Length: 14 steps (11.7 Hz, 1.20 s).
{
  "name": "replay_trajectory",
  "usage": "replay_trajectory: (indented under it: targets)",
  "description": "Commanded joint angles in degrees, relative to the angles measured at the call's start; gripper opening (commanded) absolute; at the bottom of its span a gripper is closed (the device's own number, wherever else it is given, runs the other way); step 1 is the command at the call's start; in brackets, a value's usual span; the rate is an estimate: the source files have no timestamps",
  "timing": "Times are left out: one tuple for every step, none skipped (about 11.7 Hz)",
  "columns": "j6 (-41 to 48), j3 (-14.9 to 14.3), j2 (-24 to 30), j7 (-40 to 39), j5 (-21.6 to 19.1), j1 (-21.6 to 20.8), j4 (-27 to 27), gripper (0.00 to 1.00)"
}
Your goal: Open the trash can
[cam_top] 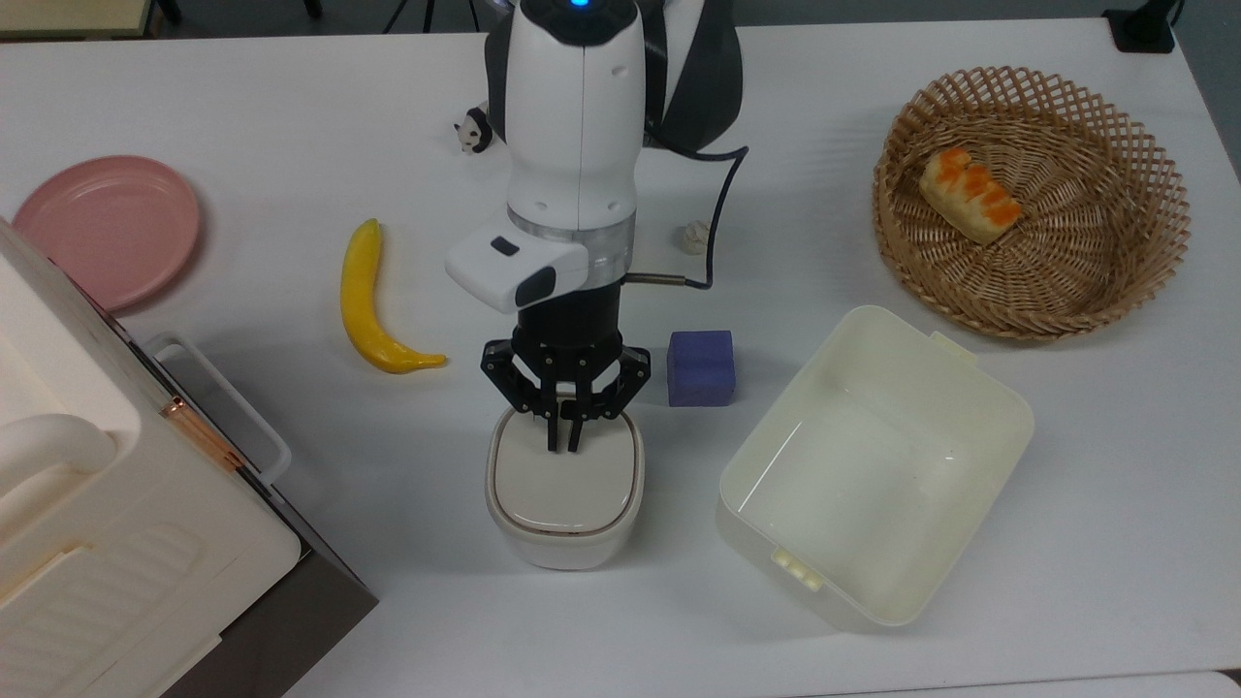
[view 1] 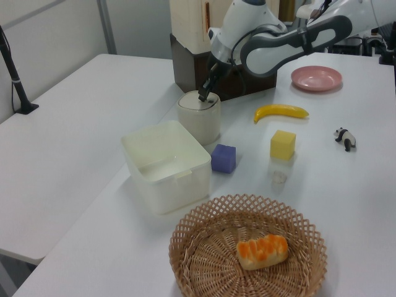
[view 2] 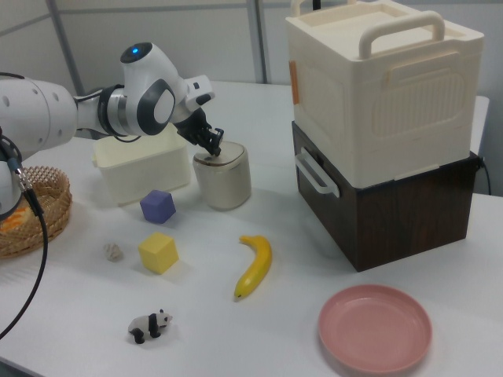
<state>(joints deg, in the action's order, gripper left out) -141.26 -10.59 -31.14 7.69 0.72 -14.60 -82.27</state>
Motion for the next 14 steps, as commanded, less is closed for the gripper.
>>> replay_trajectory:
  targets:
    - [6.33,-0.58,8.53,0.13,0.16,-0.78,-3.68,0.16]
    - [8.26,-0.49,10.38,0.04,0.07,-0.69,-3.77,0.16]
    - [10.45,-0.49,11.87,-0.04,0.07,-0.78,-3.77,0.17]
    - [13.61,-0.40,14.06,-0.13,0.07,-0.61,-3.86,0.23]
    - [17.12,-0.40,16.09,-0.39,0.07,-0.52,-4.47,0.32]
    - [19.51,-0.40,18.37,-0.48,0.33,-0.43,-5.78,0.54]
    - [22.40,-0.40,20.48,-0.48,0.51,-0.34,-7.27,0.77]
    - [26.35,-0.40,22.33,-0.57,0.59,-0.17,-8.07,1.00]
    - [30.04,-0.40,24.44,-2.75,0.68,-0.17,-9.73,1.00]
    - [33.47,-0.31,26.55,-6.08,0.68,0.18,-11.14,1.00]
    - [37.51,0.30,28.39,-8.28,0.68,1.67,-11.76,1.00]
    - [41.11,2.22,29.54,-9.26,0.68,4.46,-11.77,1.00]
    - [43.59,4.59,30.60,-9.45,0.68,7.80,-11.77,1.00]
    - [45.09,5.83,31.13,-9.36,0.77,9.40,-11.85,1.00]
